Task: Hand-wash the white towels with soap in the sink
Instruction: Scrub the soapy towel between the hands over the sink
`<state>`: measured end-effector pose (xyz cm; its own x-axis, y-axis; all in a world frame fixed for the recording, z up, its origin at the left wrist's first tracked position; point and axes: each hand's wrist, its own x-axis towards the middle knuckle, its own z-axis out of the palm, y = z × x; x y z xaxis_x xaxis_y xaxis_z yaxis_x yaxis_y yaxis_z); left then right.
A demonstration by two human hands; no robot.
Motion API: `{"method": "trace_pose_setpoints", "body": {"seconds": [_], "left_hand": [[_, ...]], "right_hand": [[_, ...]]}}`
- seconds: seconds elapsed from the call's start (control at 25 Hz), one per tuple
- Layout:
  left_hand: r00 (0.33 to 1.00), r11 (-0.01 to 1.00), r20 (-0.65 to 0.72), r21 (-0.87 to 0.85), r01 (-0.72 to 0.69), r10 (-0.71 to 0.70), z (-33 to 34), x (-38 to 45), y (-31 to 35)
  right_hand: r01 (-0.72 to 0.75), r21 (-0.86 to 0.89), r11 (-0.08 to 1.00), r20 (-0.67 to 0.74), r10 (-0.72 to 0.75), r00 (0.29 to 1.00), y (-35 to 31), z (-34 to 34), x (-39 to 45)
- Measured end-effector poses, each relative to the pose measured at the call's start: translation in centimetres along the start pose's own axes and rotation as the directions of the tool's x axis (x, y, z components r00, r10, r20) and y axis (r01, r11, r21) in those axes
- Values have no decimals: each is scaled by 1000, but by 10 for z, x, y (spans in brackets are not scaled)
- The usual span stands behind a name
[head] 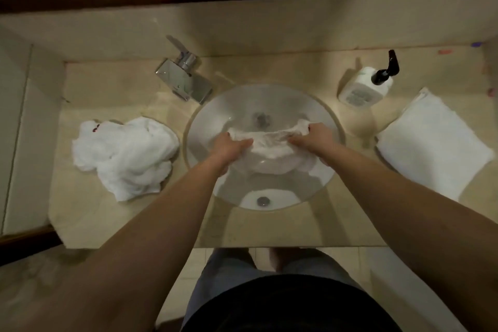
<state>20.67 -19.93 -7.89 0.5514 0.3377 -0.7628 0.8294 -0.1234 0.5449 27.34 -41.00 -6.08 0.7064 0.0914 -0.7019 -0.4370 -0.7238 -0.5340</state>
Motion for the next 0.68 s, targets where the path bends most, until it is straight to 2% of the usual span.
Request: {"method": "trace_pose_setpoints", "body": {"seconds": [0.12, 0.28, 0.4, 0.48, 0.56, 0.64, 0.68], "left_hand": [[995, 994, 85, -91, 69, -61, 17, 25, -15], [995, 962, 90, -267, 60, -37, 34, 62, -30], [994, 914, 107, -399, 75, -35, 43, 85, -36], [999, 956, 32, -290, 35, -26, 48, 96, -44], [1000, 1000, 5, -15, -27, 27, 53, 97, -51], [991, 964, 72, 231, -130, 117, 61, 93, -63], [986, 941, 67, 294, -167, 153, 63, 92, -70]], "right_hand": [[-81, 155, 985, 36, 77, 996, 20, 16, 24], [-64, 136, 989, -47, 71, 996, 29, 32, 53], [-59, 204, 977, -110, 82, 991, 39, 40, 71], [-99, 179, 979, -140, 125, 982, 50, 49, 75], [-130, 108, 986, -184, 148, 972, 63, 58, 76], [-148, 72, 986, -242, 162, 957, 72, 67, 73], [-157, 77, 985, -271, 172, 947, 74, 71, 72]]}}
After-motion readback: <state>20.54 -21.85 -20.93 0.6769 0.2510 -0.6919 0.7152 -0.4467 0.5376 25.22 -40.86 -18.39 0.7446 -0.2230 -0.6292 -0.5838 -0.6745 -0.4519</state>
